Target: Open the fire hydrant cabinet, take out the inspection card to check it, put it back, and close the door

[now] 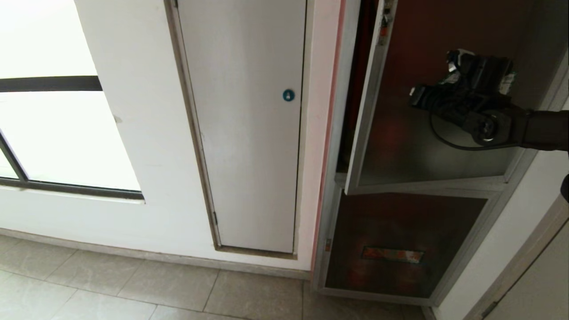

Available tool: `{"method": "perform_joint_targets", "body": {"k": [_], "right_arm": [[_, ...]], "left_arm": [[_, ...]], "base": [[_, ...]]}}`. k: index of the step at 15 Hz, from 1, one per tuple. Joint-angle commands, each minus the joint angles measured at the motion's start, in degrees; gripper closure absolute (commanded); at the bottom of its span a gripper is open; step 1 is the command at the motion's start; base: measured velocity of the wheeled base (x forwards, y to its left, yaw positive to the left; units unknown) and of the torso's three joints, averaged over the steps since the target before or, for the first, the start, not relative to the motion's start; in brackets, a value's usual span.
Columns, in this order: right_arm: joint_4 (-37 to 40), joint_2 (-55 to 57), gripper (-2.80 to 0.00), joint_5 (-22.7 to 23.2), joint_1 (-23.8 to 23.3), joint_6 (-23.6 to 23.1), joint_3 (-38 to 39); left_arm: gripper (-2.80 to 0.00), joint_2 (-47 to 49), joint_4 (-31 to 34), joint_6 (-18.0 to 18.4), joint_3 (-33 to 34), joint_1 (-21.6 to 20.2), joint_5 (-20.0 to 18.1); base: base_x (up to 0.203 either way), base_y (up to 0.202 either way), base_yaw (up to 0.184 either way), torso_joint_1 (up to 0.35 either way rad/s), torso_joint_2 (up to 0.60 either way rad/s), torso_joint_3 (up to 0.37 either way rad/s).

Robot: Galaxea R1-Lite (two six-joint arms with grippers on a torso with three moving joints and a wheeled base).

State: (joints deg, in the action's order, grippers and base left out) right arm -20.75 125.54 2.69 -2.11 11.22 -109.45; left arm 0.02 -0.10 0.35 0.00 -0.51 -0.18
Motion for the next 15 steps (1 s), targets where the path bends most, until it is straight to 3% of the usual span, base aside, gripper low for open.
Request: {"method": "perform_joint_targets", "body": {"k": [1, 9, 11, 15], "right_arm": [[-0.12, -5.26, 0.00, 0.04, 0.00, 0.08, 3.92], [1.28, -50.80, 0.00, 0.94, 1.39, -0.24, 36.42], [5.77, -64.19, 0.00, 2.25, 1.72, -0.81, 41.28], [22.12, -88.23, 0.00, 5.76, 2.04, -1.41, 46.71]], "left_arm": [[0.00, 0.06, 0.01, 0.00, 0.09, -0.02, 0.01], [0.00, -0.02, 0.01, 0.00, 0.09, -0.02, 0.01], [0.00, 0.06, -0.02, 0.00, 0.09, -0.02, 0.01], [0.00, -0.02, 0.00, 0.00, 0.09, -0.02, 0.01]], "base": [[0.000, 0.000, 0.000, 0.000, 0.00, 0.000], [0.000, 0.000, 0.000, 0.000, 0.00, 0.000], [0.000, 0.000, 0.000, 0.000, 0.00, 0.000], [0.000, 0.000, 0.000, 0.000, 0.00, 0.000]]}}
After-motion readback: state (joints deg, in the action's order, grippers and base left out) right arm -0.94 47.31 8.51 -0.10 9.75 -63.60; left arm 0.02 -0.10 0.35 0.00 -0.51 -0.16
